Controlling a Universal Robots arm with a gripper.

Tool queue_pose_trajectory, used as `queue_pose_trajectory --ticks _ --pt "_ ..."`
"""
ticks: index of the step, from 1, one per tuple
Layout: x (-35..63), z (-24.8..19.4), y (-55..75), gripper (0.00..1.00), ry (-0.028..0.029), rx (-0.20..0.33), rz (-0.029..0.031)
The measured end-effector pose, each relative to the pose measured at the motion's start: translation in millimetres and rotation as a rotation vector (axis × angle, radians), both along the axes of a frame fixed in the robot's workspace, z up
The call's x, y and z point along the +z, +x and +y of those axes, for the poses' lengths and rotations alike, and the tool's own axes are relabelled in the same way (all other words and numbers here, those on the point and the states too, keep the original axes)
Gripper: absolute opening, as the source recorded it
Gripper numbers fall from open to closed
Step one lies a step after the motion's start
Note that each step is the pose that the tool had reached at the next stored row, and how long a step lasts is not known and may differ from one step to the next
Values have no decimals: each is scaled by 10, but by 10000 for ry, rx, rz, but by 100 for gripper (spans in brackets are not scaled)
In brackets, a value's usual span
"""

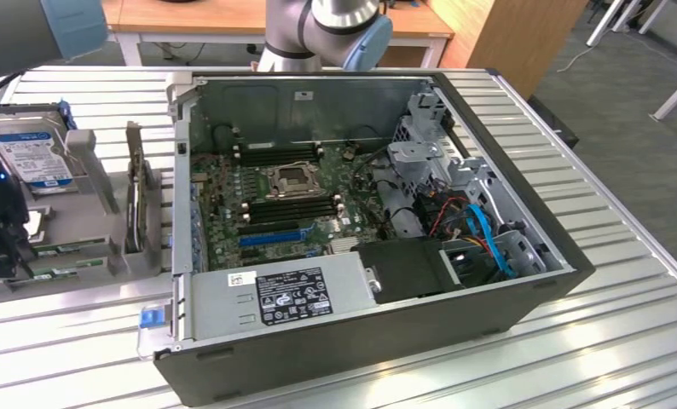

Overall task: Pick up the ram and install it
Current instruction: 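Pick up the ram and move it above insertion slot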

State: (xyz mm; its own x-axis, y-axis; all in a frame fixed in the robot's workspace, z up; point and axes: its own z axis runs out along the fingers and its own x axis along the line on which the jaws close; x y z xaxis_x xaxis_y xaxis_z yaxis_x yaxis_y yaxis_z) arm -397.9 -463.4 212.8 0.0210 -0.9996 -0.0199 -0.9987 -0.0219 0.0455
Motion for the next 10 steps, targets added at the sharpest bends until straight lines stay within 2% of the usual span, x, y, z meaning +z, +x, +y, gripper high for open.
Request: queue_pose_trajectory --ticks 10 --pt "-33 -4 12 33 3 3 -4"
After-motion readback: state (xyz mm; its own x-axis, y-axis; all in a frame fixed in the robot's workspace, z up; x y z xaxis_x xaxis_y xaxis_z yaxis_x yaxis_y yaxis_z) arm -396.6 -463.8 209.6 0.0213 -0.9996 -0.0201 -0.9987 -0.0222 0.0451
